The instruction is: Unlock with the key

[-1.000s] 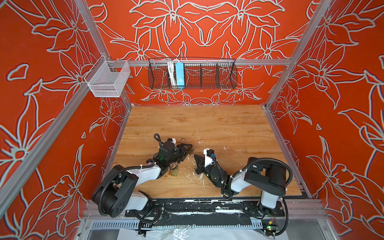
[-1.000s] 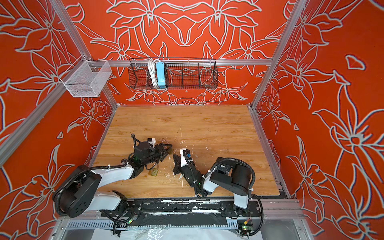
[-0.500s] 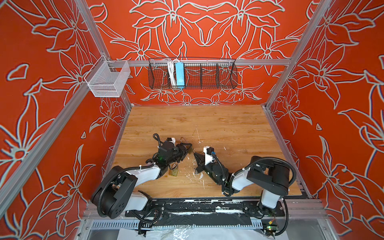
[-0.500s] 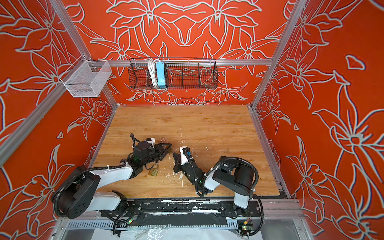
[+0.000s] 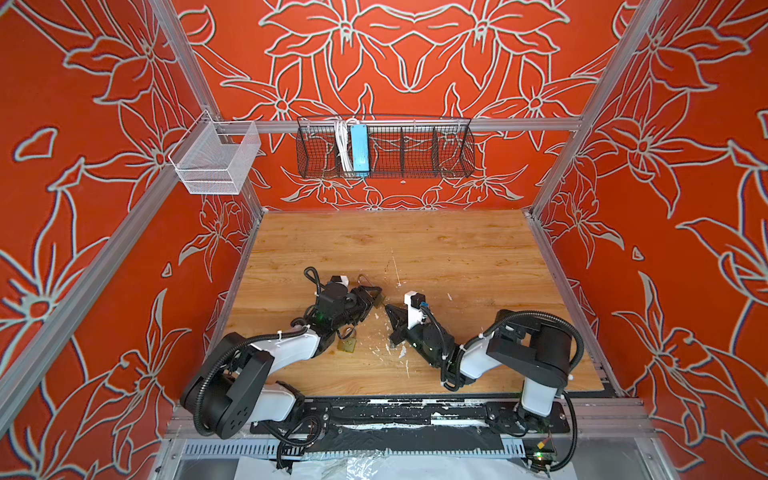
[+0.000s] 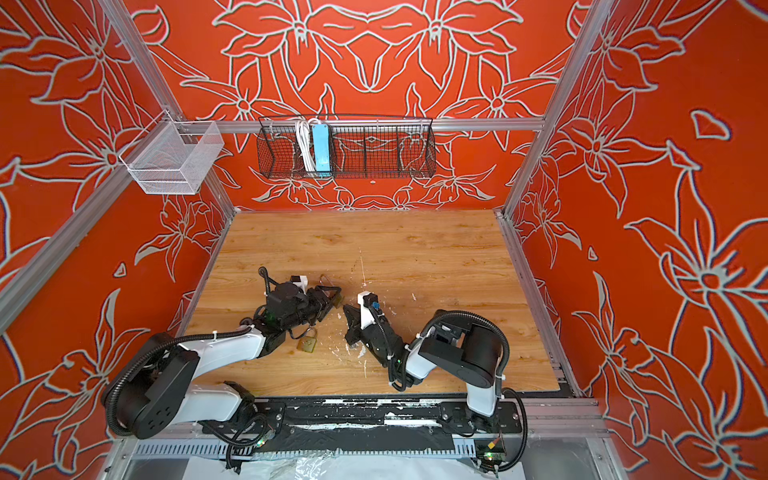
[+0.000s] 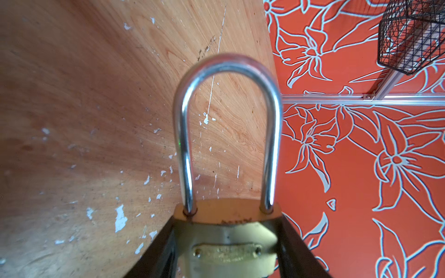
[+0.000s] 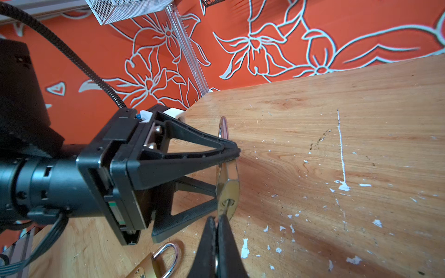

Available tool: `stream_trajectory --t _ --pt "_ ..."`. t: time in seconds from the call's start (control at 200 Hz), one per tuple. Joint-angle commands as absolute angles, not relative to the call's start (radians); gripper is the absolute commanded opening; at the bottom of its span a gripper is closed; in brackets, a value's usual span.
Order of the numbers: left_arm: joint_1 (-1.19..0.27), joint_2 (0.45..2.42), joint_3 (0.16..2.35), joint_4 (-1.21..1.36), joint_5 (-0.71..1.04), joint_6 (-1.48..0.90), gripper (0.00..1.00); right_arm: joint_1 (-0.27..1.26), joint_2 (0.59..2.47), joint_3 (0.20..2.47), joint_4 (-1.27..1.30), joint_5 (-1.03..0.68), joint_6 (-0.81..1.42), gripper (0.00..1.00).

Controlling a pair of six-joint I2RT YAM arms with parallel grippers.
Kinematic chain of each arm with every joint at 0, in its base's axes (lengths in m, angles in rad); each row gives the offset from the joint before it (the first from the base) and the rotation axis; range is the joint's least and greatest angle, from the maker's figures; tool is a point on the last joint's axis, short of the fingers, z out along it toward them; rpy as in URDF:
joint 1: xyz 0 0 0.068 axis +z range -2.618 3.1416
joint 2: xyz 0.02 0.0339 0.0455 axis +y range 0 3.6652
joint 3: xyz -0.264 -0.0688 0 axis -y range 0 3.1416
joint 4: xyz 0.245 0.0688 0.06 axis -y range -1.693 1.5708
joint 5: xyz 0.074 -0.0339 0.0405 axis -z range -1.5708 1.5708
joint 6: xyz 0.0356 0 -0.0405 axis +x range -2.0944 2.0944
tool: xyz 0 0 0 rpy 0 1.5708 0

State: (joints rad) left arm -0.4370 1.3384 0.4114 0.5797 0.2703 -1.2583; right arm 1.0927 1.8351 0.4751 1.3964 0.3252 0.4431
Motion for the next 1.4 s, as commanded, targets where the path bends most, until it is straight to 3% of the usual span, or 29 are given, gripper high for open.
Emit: stream_trajectory --t 0.0,0.706,1.151,1.396 --pt "-0.461 1.280 0.425 0.653 0.384 -1.249 0.00 1.088 1.855 0.492 1.411 0.271 0.454 0.00" --pt "-0.457 1.240 0.413 0.652 0.368 -1.253 0.00 1.089 1.872 0.436 1.411 0.245 0.477 0.00" --pt "-0.454 1.152 0.434 0.423 0.145 -1.103 0.00 1.093 1.775 0.322 1.411 0.158 0.547 0.00" --pt "-0.454 1.142 0.440 0.408 0.139 -1.084 0.00 1.097 1.745 0.272 1.408 0.156 0.566 0.00"
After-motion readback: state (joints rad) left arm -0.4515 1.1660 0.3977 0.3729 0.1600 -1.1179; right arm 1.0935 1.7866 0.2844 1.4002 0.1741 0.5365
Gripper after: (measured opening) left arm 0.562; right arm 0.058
